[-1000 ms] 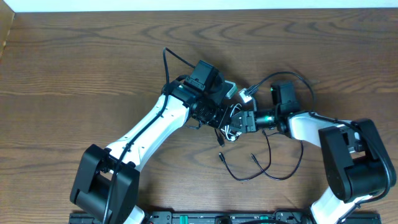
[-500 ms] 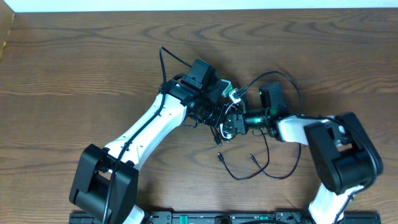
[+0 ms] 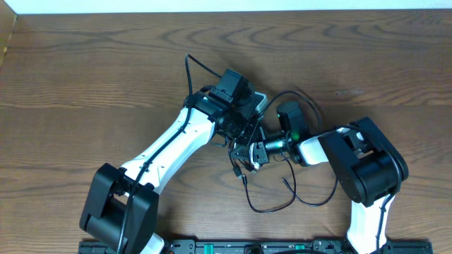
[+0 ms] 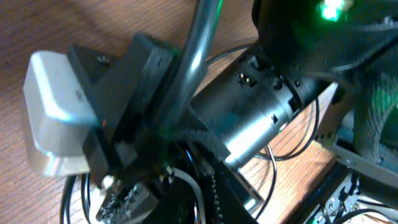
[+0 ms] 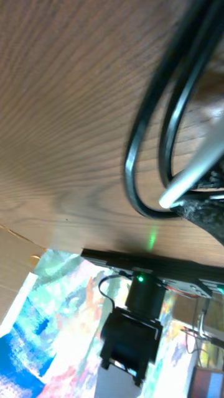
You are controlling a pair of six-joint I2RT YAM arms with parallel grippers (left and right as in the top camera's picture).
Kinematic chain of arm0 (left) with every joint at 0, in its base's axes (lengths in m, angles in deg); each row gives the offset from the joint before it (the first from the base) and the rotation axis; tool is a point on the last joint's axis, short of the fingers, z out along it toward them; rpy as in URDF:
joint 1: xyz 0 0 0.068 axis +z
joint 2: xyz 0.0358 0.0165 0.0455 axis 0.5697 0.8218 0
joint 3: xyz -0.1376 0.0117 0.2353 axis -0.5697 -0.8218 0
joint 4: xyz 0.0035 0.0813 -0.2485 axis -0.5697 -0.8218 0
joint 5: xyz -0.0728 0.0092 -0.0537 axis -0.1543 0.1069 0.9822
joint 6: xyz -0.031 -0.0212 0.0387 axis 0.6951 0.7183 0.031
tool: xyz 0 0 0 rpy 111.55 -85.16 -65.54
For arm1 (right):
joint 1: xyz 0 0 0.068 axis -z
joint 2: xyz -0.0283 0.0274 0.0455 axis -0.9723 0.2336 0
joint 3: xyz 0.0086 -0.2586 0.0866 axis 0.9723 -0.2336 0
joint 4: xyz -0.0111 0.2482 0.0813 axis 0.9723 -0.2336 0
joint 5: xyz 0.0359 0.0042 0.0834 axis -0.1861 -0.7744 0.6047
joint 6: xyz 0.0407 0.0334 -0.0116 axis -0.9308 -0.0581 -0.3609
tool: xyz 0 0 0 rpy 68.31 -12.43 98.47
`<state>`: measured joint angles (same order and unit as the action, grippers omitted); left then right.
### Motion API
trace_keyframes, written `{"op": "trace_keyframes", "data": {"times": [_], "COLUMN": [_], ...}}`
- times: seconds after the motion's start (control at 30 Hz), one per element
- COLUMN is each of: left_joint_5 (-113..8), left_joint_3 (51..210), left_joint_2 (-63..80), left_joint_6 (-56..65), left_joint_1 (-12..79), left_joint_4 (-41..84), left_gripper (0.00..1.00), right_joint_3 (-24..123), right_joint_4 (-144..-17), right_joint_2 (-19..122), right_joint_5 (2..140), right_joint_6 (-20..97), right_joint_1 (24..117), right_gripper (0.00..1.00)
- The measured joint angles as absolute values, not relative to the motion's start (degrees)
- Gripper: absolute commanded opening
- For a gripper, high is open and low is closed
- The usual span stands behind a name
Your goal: Untangle cables
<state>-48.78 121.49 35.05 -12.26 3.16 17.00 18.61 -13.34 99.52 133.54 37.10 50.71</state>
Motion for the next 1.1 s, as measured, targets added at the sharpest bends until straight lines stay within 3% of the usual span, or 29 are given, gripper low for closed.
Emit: {"op": "trace_keyframes", "data": {"times": [0.37,0.67,0.9,1.1], "left_joint_5": [-52.56,-59.07,-60.89,-61.24], "left_joint_3": [121.49,121.49,121.49,121.16], "left_joint_2": [35.05,35.05,35.05,35.05], "left_joint_6": [-12.28,-12.28,-12.26,-12.04], "left_joint_1": [3.11,3.14,3.18,3.16], "left_joint_4": [14.03,11.14,11.12,13.05], "left_gripper": [0.1,0.1,0.1,0.11], "right_joint_3": [18.61,18.7,18.96,18.92], "right_joint_4": [-17.62,-32.77,-57.12,-66.08], "right_joint_2": [99.52,91.89,71.89,58.36], "right_joint_5": [138.85,137.1,121.58,108.73], "right_joint_6": [34.26,32.75,37.47,41.54], "right_joint_1": [56.22,60.0,61.35,61.35], "right_gripper": [0.01,0.01,0.01,0.01]}}
